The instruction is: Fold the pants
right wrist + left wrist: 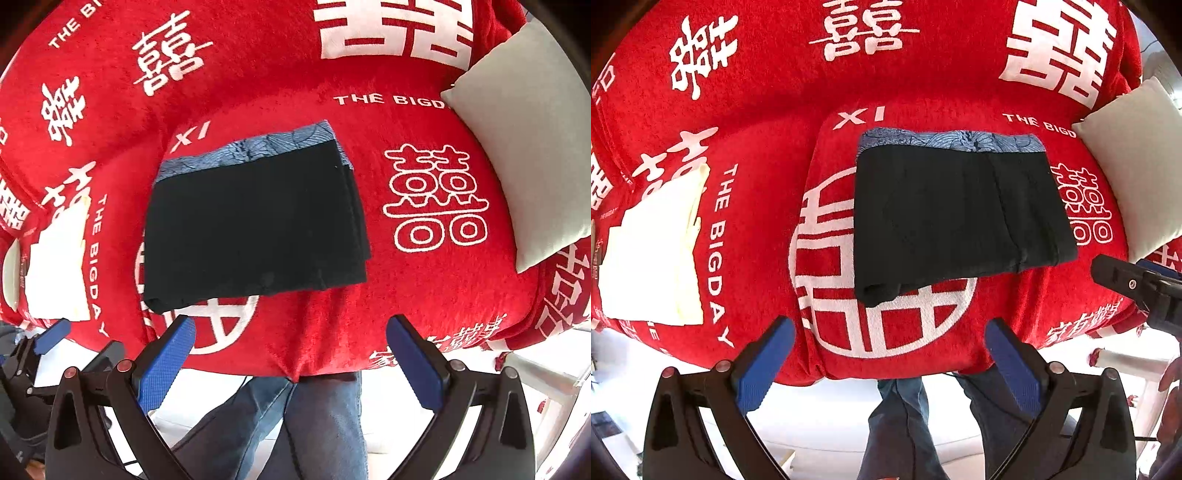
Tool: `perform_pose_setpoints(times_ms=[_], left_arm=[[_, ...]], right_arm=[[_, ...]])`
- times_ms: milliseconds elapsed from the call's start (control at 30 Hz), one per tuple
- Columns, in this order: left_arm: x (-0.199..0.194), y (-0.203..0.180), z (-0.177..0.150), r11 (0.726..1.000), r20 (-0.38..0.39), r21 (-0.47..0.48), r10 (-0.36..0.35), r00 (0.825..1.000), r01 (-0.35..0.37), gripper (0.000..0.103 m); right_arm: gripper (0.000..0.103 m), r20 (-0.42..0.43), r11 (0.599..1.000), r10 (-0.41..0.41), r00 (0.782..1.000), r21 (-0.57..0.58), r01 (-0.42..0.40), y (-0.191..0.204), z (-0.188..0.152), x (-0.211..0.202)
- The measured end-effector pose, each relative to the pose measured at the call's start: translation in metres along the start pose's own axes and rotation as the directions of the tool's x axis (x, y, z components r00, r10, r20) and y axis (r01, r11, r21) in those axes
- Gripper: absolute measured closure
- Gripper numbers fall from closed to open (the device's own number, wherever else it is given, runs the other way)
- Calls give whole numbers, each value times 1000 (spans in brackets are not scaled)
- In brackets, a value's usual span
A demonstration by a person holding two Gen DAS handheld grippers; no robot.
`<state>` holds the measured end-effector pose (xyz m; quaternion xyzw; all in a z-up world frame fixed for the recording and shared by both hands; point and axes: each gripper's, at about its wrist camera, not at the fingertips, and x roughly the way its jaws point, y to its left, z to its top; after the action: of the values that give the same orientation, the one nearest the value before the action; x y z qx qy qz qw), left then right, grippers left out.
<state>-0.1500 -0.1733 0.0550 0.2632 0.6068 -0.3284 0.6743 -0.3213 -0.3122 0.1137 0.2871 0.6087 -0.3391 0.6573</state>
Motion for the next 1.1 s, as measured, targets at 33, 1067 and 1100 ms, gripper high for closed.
perform_pose_setpoints(times_ms=[33, 1067, 1100], left_arm=[[-1, 0, -1, 1000, 0, 2, 3, 1000, -3, 0], [-29, 1, 12, 999, 52, -9, 51, 997, -50, 0], [-29, 2, 12, 999, 51, -10, 54, 997, -54, 0]], right_arm=[[0, 1, 1000, 2, 1000, 1, -2, 2, -1, -2], [0, 57, 994, -90, 994, -53, 93, 30, -6, -31], [0, 59, 994, -92, 994, -55, 96, 30, -6, -31]])
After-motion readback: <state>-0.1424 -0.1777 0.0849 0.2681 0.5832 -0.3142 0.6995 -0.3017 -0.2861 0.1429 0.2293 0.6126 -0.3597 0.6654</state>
